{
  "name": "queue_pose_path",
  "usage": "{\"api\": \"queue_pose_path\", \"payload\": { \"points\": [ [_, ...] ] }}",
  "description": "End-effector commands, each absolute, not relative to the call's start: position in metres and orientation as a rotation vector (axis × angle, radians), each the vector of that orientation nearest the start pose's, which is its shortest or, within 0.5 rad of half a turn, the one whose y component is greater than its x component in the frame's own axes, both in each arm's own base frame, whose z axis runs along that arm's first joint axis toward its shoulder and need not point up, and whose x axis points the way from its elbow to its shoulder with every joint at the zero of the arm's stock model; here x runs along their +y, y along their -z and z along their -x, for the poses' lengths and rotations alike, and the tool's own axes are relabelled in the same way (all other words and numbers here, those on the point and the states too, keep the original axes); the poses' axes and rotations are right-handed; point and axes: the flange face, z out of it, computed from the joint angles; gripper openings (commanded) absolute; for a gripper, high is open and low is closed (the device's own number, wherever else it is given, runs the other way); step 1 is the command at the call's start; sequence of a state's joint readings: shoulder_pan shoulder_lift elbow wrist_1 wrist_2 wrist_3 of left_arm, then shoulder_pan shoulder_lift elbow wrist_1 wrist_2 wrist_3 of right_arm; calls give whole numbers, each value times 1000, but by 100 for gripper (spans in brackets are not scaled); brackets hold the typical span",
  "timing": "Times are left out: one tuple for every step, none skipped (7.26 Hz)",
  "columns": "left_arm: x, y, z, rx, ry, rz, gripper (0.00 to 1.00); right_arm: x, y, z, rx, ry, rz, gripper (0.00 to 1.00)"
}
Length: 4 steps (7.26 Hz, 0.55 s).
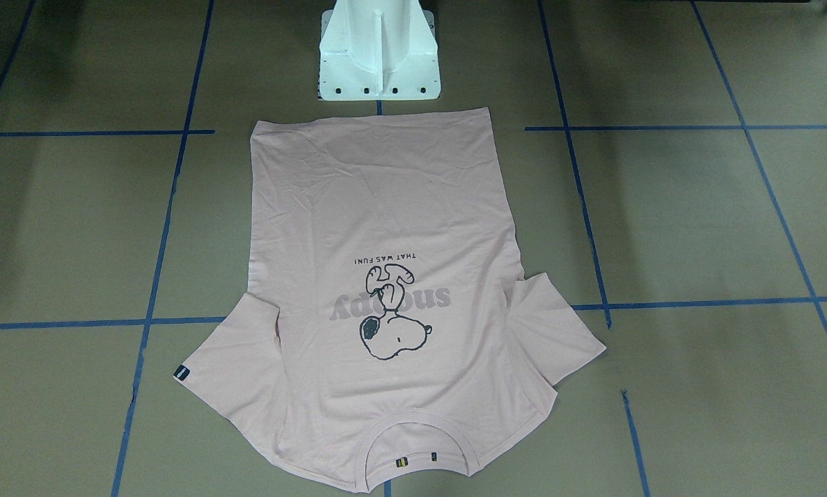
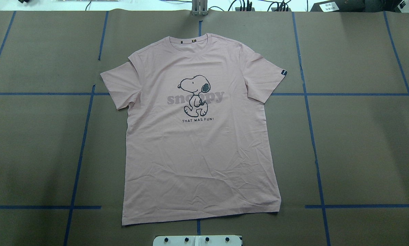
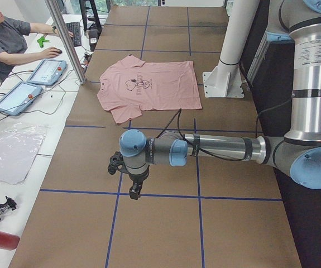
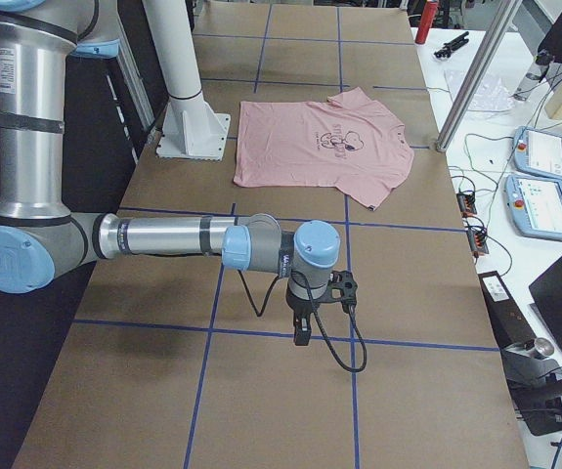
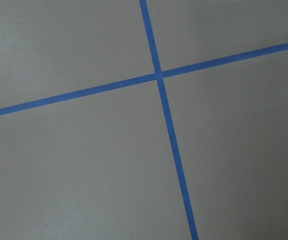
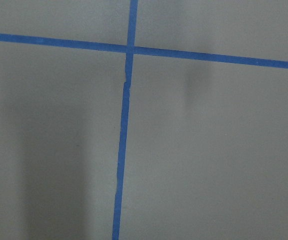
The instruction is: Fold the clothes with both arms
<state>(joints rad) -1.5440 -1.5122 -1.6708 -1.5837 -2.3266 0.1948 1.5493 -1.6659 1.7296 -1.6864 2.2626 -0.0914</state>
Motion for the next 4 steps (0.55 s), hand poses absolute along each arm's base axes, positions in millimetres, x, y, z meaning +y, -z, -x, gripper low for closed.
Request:
{"api": "queue_pose_path", "payload": {
  "points": [
    [-476,-631,52,743,-253,-170,100,-459,-616,-53,-698,111,-18,100],
    [-482,-625,52,742,-257,-197,100,-486,-587,-40,-698,154,-70,100],
    [-498,-614,51,745,-257,-221,100,-506,-562,-24,-696,209,-134,100],
    [-503,-602,51,745,-265,-247,100,-535,-534,-6,-682,285,-250,100]
  ]
}}
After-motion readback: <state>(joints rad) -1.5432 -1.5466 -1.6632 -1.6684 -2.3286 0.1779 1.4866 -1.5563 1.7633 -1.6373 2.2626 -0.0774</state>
